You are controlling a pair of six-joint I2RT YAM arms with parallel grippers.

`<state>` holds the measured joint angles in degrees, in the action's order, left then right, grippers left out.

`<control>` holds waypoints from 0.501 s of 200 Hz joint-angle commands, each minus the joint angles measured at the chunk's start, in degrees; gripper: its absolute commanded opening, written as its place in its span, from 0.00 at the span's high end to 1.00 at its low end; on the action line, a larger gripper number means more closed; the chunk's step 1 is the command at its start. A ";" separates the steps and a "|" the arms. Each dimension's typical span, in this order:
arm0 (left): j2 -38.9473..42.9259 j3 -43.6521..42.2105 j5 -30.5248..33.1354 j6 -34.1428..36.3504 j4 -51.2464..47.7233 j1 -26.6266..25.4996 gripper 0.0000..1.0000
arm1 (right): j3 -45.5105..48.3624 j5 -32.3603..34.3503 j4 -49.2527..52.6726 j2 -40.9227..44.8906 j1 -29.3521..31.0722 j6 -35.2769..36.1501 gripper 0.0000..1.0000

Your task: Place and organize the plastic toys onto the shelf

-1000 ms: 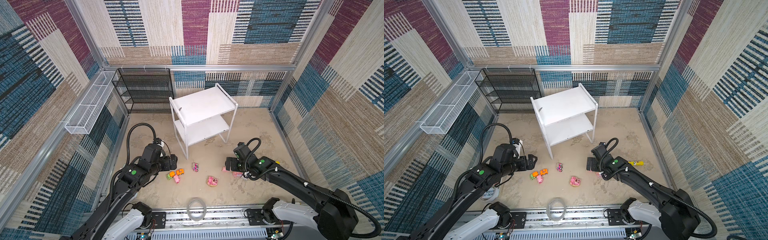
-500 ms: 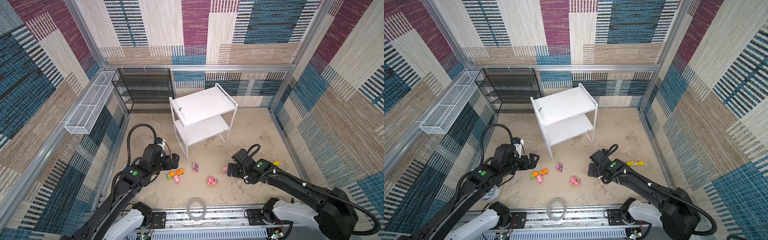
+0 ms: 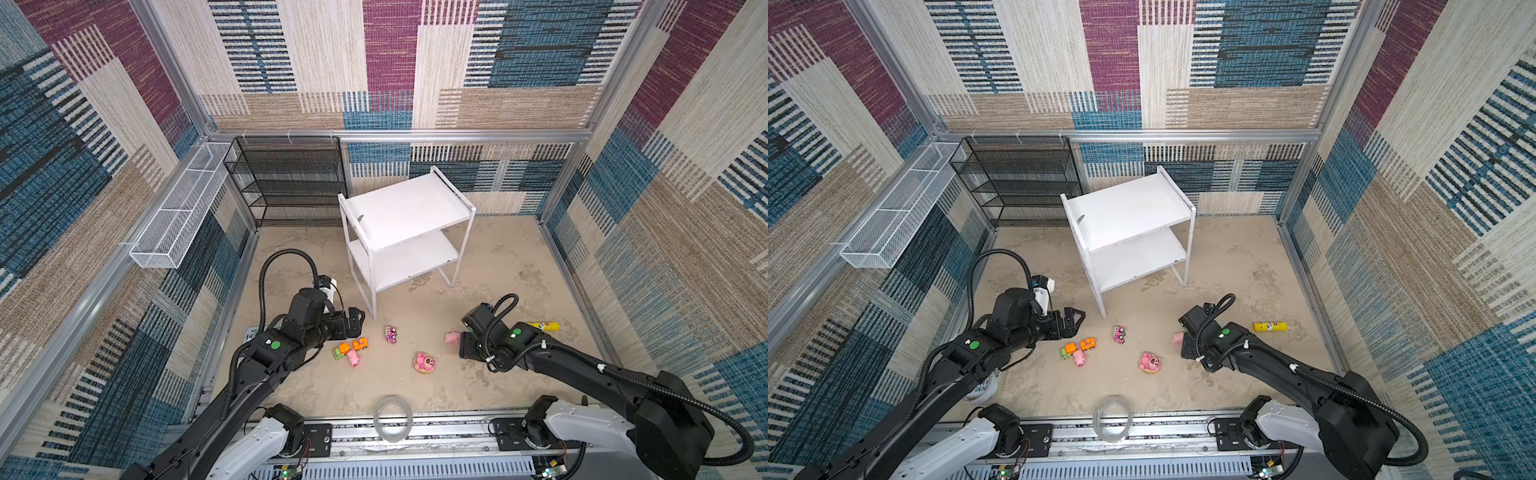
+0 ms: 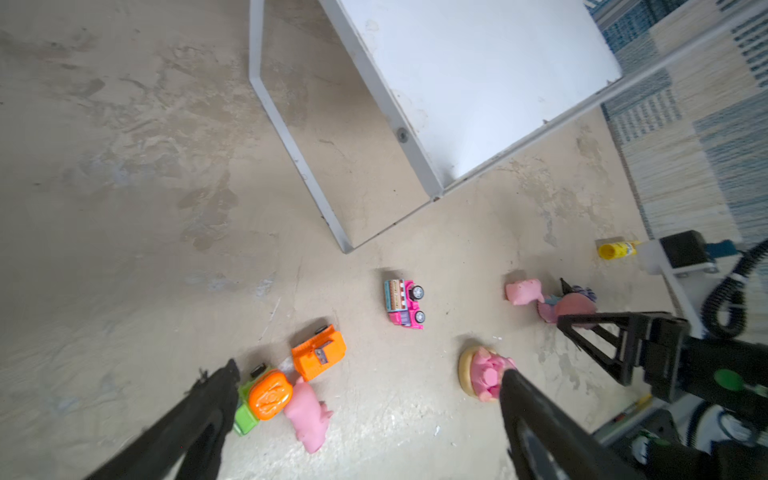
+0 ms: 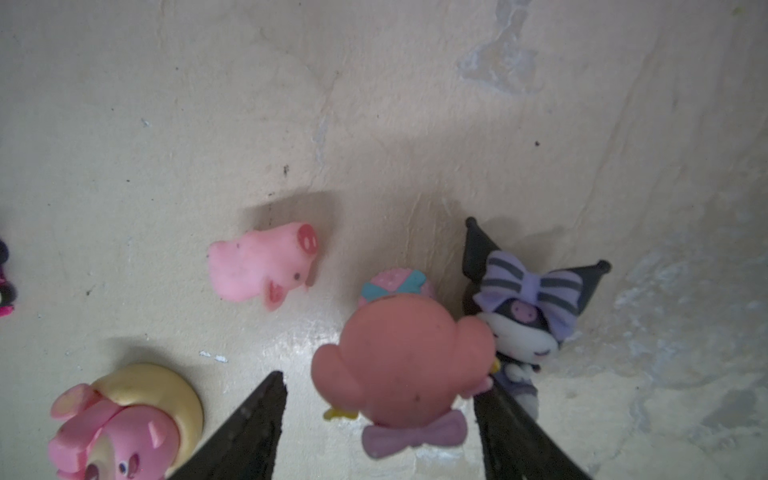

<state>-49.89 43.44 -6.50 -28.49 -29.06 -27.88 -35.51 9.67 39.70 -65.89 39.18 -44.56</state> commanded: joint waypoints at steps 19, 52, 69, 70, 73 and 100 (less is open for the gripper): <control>-1.38 -0.37 -13.86 0.74 7.35 -2.79 0.01 | 0.35 1.18 -2.59 -0.09 0.20 -0.69 0.28; -2.42 0.46 -15.58 2.27 8.14 -7.67 0.01 | 0.26 0.90 -3.25 -0.31 0.28 -0.23 0.31; -2.98 0.87 -15.43 3.38 8.40 -10.95 0.01 | -0.02 0.86 -3.31 -0.46 0.37 -0.05 0.32; -3.05 0.91 -15.36 3.45 8.40 -11.18 0.01 | -0.05 0.83 -3.31 -0.47 0.37 -0.03 0.32; -3.15 0.95 -15.26 3.77 8.43 -11.82 0.01 | -0.13 0.83 -3.28 -0.50 0.42 -0.01 0.32; -4.87 1.59 -14.01 5.78 8.41 -17.03 0.01 | -0.74 1.48 -3.05 -0.47 0.81 0.08 0.33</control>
<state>-53.60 44.10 -20.32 -26.17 -22.33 -41.78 -35.42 10.13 37.98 -66.30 39.64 -44.49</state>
